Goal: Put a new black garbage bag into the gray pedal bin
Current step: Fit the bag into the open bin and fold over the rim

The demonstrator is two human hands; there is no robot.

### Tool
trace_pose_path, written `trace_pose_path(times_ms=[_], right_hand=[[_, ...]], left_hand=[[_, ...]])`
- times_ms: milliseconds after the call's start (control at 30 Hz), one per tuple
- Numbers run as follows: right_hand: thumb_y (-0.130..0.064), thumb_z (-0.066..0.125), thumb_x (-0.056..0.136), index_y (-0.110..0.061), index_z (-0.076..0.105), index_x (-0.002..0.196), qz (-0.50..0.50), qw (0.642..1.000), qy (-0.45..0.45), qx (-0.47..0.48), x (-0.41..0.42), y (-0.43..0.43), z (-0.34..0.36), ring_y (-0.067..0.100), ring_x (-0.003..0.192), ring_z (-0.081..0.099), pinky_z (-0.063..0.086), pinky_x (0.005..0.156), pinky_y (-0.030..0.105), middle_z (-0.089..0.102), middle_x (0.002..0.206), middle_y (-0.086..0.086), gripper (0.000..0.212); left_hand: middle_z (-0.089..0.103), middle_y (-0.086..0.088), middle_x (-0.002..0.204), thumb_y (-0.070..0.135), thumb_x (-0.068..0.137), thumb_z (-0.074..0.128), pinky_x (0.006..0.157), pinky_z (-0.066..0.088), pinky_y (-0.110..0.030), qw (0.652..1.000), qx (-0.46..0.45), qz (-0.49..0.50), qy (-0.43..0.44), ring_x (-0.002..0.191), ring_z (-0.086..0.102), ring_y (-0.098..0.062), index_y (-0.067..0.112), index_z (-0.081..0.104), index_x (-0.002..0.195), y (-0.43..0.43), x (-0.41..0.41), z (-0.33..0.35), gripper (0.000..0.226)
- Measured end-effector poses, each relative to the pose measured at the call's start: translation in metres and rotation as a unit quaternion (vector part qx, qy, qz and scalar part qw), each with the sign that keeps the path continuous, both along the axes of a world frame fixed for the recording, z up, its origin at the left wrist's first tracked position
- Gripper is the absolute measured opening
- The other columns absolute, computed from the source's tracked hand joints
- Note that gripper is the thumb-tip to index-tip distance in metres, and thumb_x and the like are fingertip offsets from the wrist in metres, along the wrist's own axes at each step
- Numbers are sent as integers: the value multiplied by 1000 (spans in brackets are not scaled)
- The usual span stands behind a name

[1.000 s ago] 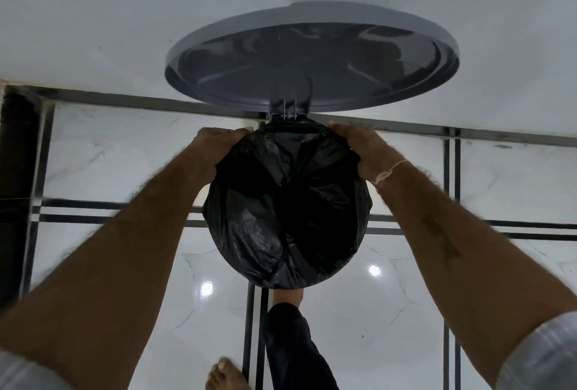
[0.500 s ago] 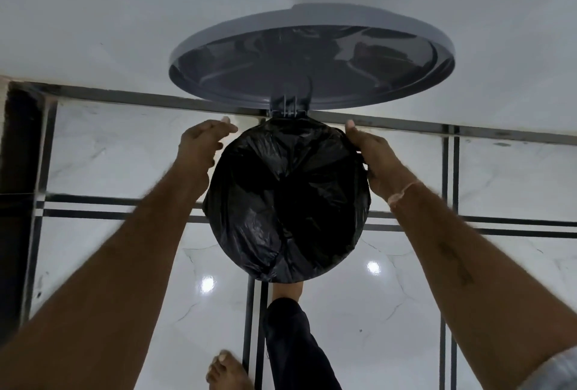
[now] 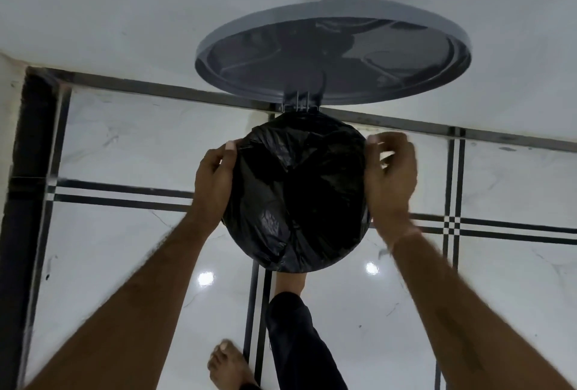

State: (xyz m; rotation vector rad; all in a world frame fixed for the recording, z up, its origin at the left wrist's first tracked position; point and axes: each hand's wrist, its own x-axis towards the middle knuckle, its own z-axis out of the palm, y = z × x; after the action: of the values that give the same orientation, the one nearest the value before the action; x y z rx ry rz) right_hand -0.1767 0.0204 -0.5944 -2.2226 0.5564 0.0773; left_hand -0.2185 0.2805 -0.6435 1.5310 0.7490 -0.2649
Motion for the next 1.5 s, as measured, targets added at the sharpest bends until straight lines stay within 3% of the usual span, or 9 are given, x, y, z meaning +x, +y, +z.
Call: trace_pose_path(times_ms=[67, 133, 233, 333, 700, 1000, 1167, 1400, 1500], right_hand=[[-43, 62, 98, -21, 72, 108, 138, 976, 54, 161, -24, 38, 21, 5, 91, 69, 55, 84, 24, 73, 99, -5, 27], [-52, 52, 102, -27, 72, 121, 253, 896, 264, 251, -25, 72, 19, -3, 95, 68, 53, 83, 16, 74, 108, -7, 37], [-68, 38, 101, -36, 65, 134, 199, 816, 447, 308, 1, 93, -26, 23, 119, 66, 54, 100, 45, 69, 130, 3, 53], [-67, 34, 101, -34, 60, 135, 128, 794, 509, 308, 22, 93, -77, 31, 121, 60, 50, 96, 48, 62, 139, 10, 54], [-58, 29, 107, -27, 51, 148, 84, 836, 484, 245, 22, 86, -123, 25, 113, 58, 43, 99, 46, 61, 138, 6, 56], [-71, 35, 100, -35, 63, 121, 99, 835, 486, 238, 21, 59, -81, 32, 112, 64, 50, 91, 50, 68, 124, 7, 51], [-57, 39, 105, -23, 44, 152, 64, 856, 466, 216, 27, 50, -91, 30, 118, 52, 44, 100, 52, 57, 138, 9, 59], [-60, 45, 102, -29, 53, 144, 44, 860, 364, 355, 32, 25, -54, 25, 129, 60, 51, 101, 49, 66, 139, 3, 52], [-57, 47, 103, -29, 57, 137, 19, 867, 376, 326, 40, 25, -48, 25, 127, 56, 49, 99, 46, 58, 147, 6, 45]], left_hand=[[69, 4, 122, 56, 102, 47, 106, 51, -39, 998, 62, -2, -4, 116, 65, -13, 28, 73, 122, -2, -4, -2, 43], [67, 2, 115, 54, 104, 44, 101, 51, -39, 993, 116, -11, -13, 109, 64, -14, 24, 71, 119, -7, -5, -4, 43], [66, -1, 108, 47, 107, 43, 90, 50, -31, 986, 162, -24, -35, 100, 62, -14, 22, 69, 114, -11, -5, -4, 37], [67, -1, 104, 46, 107, 43, 86, 50, -28, 984, 172, -27, -46, 98, 63, -15, 22, 69, 110, -9, -5, -11, 36], [68, -1, 98, 49, 106, 40, 92, 53, -41, 986, 158, -21, -46, 97, 64, -18, 29, 64, 92, -9, -2, -14, 34], [67, -2, 101, 47, 108, 36, 90, 49, -37, 980, 190, -43, -30, 97, 61, -19, 26, 61, 94, -9, -2, -11, 37], [64, 1, 91, 48, 108, 34, 83, 46, -34, 978, 200, -51, -41, 88, 58, -17, 22, 56, 85, -8, -3, -15, 41], [67, -4, 95, 45, 109, 36, 86, 46, -35, 976, 206, -53, -35, 94, 60, -20, 21, 59, 88, -9, -2, -8, 39], [69, -5, 98, 50, 108, 34, 88, 49, -38, 976, 205, -62, -22, 95, 61, -22, 16, 63, 93, -6, -1, -8, 47]])
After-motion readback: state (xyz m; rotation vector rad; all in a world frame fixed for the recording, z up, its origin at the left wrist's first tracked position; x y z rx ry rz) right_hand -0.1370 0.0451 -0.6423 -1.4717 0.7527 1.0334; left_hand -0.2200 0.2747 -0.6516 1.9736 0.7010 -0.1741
